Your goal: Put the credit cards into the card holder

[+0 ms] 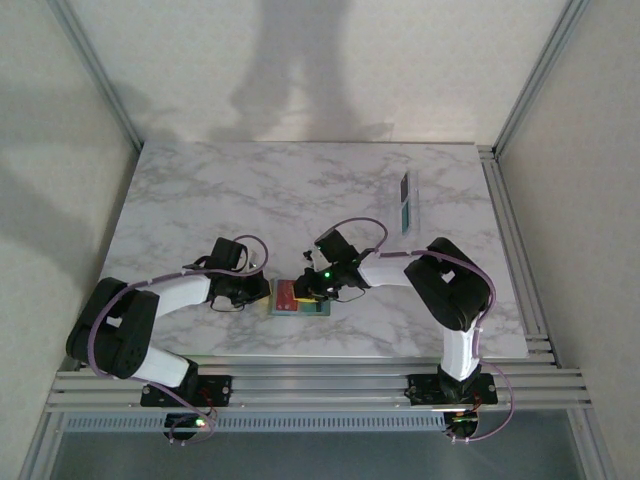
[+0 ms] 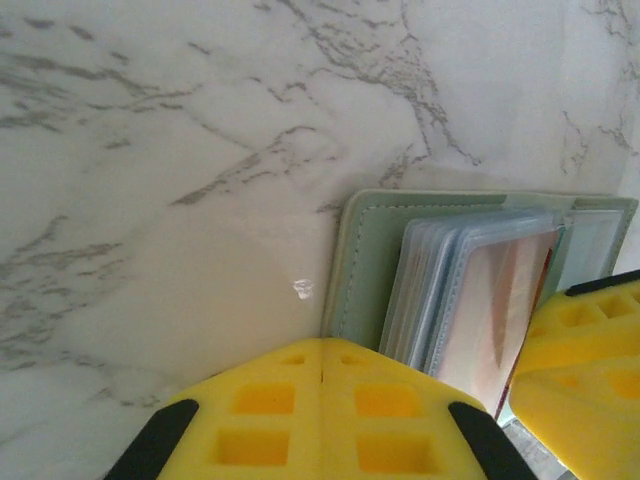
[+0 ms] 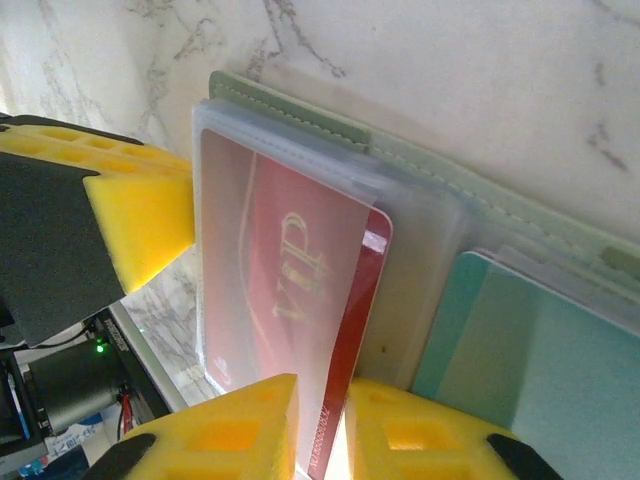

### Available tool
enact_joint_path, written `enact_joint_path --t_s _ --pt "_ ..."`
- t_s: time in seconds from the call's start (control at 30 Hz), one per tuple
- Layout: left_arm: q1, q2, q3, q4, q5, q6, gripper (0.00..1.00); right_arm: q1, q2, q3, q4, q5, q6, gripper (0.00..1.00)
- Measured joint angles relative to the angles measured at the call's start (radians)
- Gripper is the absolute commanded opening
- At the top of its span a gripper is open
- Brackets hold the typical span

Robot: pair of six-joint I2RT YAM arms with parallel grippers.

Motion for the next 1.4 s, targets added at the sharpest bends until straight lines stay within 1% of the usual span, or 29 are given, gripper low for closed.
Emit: enact_joint_path --t_s 0.07,0.23,0.4,0.5,0.53,0.6,0.63,0.67,0.7,0.83,0.93,1.03,1.07,1.2,1.27,1.33,1.4 --pt "0.0 -0.001 0.0 -0.001 -0.002 0.0 0.0 0.003 -0.005 0.001 -0.011 0.01 -0.017 0.26" --pt "-0.001 -0.011 0.0 -0.011 -0.015 0.0 0.0 0.014 -0.075 -0.008 -0.087 0.082 -0.057 0.28" --pt "-0.001 -0.028 0.0 -0.026 -0.026 0.0 0.0 0.014 -0.203 -0.01 -0.208 0.201 -0.107 0.38" --pt "-0.001 -0.041 -0.002 -0.026 -0.032 -0.003 0.0 0.014 -0.248 0.004 -0.297 0.289 -0.14 0.43" --pt "-0.001 -0.044 -0.002 -0.027 -0.032 -0.007 0.05 0.014 -0.252 0.008 -0.318 0.314 -0.148 0.46" --pt "-0.001 -0.051 -0.002 -0.029 -0.035 -0.011 0.2 0.016 -0.259 0.009 -0.368 0.369 -0.158 0.57" --pt "-0.001 -0.056 -0.002 -0.031 -0.037 -0.017 0.26 0.018 -0.26 0.009 -0.39 0.39 -0.158 0.6" --pt "-0.001 -0.064 -0.003 -0.034 -0.043 -0.022 0.31 0.023 -0.26 0.01 -0.414 0.414 -0.158 0.62" --pt "-0.001 -0.075 -0.004 -0.039 -0.049 -0.025 0.32 0.03 -0.26 0.013 -0.442 0.44 -0.157 0.62" --pt "-0.001 -0.108 -0.006 -0.049 -0.071 -0.026 0.36 0.068 -0.245 0.035 -0.509 0.507 -0.15 0.52" --pt "-0.001 -0.109 -0.006 -0.05 -0.087 -0.027 0.43 0.081 -0.211 0.041 -0.508 0.526 -0.149 0.49" --pt "-0.001 -0.105 -0.007 -0.049 -0.085 -0.026 0.49 0.082 -0.187 0.041 -0.507 0.547 -0.147 0.41" --pt "-0.001 -0.101 -0.007 -0.049 -0.083 -0.026 0.5 0.082 -0.183 0.041 -0.507 0.553 -0.147 0.36" --pt "-0.001 -0.095 -0.007 -0.049 -0.079 -0.025 0.5 0.076 -0.183 0.038 -0.502 0.566 -0.151 0.24" --pt "-0.002 -0.09 -0.006 -0.048 -0.068 -0.024 0.48 0.068 -0.187 0.024 -0.487 0.562 -0.155 0.19" --pt "-0.003 -0.077 -0.006 -0.045 -0.059 -0.021 0.46 0.06 -0.189 0.006 -0.463 0.544 -0.165 0.09" --pt "-0.004 -0.071 -0.006 -0.039 -0.053 -0.019 0.45 0.053 -0.186 -0.007 -0.433 0.504 -0.18 0.05"
